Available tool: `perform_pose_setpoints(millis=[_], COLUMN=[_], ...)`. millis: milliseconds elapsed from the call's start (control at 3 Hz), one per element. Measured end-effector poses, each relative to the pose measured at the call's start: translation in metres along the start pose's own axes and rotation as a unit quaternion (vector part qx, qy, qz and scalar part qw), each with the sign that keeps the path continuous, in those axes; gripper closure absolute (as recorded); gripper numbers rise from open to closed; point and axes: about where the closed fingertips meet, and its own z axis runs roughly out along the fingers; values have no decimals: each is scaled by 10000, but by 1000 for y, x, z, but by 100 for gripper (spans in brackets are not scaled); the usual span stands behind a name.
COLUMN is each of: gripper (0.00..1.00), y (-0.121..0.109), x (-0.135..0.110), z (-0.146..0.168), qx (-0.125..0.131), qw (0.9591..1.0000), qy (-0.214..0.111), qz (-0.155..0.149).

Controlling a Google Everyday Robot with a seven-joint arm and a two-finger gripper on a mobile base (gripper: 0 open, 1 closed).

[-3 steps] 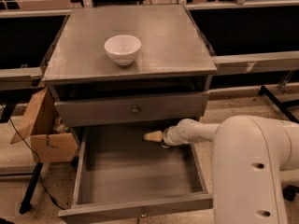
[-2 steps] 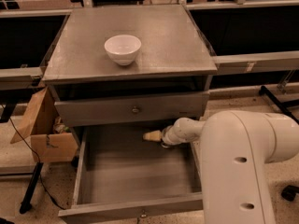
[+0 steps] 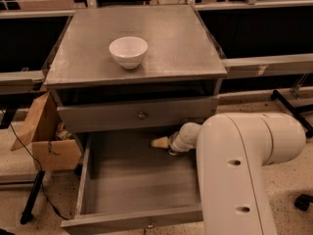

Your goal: Pick green can from middle drawer and place on counter

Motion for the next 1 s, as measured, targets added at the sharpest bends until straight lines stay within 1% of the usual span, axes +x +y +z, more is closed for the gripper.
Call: perform_pose_setpoints(millis=[333, 1000], gripper=[23, 70], y=[-4, -8], x=[1, 1], z=[3, 6], qx=[50, 168], qw=[10000, 9996], qy=[25, 65], qz=[70, 228])
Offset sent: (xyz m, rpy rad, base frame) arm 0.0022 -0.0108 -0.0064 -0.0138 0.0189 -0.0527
